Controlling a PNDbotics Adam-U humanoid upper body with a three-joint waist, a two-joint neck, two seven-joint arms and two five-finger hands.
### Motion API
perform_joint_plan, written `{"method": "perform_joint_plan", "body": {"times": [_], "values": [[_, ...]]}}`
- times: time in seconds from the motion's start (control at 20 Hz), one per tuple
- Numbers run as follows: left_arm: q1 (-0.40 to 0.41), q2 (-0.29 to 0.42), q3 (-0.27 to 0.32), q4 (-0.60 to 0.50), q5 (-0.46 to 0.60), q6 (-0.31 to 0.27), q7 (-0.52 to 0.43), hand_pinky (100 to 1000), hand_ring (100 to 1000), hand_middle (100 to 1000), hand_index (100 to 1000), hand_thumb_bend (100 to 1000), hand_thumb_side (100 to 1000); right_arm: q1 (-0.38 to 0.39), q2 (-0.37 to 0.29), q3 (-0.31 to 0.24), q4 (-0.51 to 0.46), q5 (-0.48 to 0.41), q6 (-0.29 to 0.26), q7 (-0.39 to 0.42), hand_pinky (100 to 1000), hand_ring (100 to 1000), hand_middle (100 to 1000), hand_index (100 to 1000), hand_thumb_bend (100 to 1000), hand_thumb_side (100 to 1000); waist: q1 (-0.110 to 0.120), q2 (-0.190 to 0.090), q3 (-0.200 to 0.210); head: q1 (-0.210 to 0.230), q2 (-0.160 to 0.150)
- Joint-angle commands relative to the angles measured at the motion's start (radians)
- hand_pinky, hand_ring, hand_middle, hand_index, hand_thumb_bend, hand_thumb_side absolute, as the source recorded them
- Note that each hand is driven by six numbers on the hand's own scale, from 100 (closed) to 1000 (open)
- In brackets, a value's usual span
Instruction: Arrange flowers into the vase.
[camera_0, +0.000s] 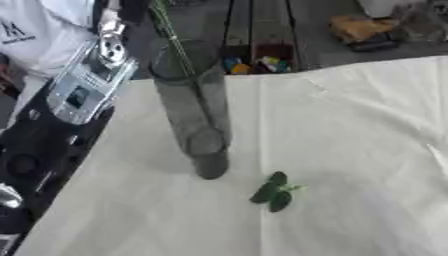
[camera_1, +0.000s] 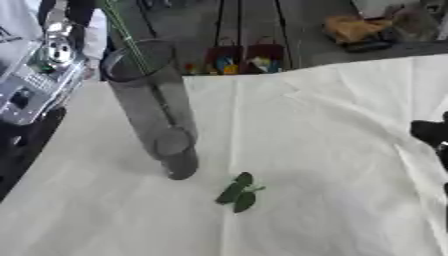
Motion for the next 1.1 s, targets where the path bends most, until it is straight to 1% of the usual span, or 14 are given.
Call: {"method": "perform_joint_plan", "body": {"times": [0.05, 0.15, 0.35, 0.8, 0.95, 1.1], "values": [[-0.015, 0.037, 0.005, -0.022, -0.03, -0.002, -0.017, 393, 674, 603, 518, 100, 929, -0.005, -0.007, -0.005, -0.017, 0.001, 0.004, -0.001, 792, 734, 598, 766, 100, 1000, -0.003, -0.028, 0.0, -0.001, -0.011], [-0.013, 0.037, 0.004, -0.025, -0.04, -0.002, -0.021, 429, 705, 635, 539, 100, 933, -0.005, -0.006, -0.006, -0.017, 0.0, 0.005, -0.002, 793, 734, 598, 766, 100, 1000, -0.003, -0.028, 0.0, -0.001, -0.011], [-0.006, 0.041, 0.002, -0.032, -0.051, -0.002, -0.028, 476, 737, 672, 556, 100, 944, -0.006, -0.006, -0.006, -0.017, -0.001, 0.006, -0.004, 793, 735, 597, 767, 100, 1000, -0.004, -0.028, 0.0, -0.002, -0.011], [0.011, 0.045, -0.002, -0.057, -0.076, -0.017, -0.021, 501, 762, 720, 584, 100, 950, -0.006, -0.005, -0.007, -0.017, -0.001, 0.007, -0.008, 795, 736, 595, 767, 100, 1000, -0.006, -0.027, 0.002, -0.001, -0.014], [0.018, 0.049, -0.007, -0.065, -0.095, -0.026, -0.021, 521, 780, 745, 622, 100, 949, -0.006, -0.005, -0.007, -0.017, 0.0, 0.009, -0.008, 796, 736, 595, 768, 100, 1000, -0.007, -0.026, 0.002, -0.002, -0.015], [0.023, 0.053, -0.008, -0.072, -0.122, -0.035, -0.026, 531, 789, 755, 635, 100, 949, -0.006, -0.004, -0.007, -0.017, 0.001, 0.009, -0.008, 797, 736, 595, 768, 100, 1000, -0.007, -0.025, 0.003, -0.003, -0.016]]}}
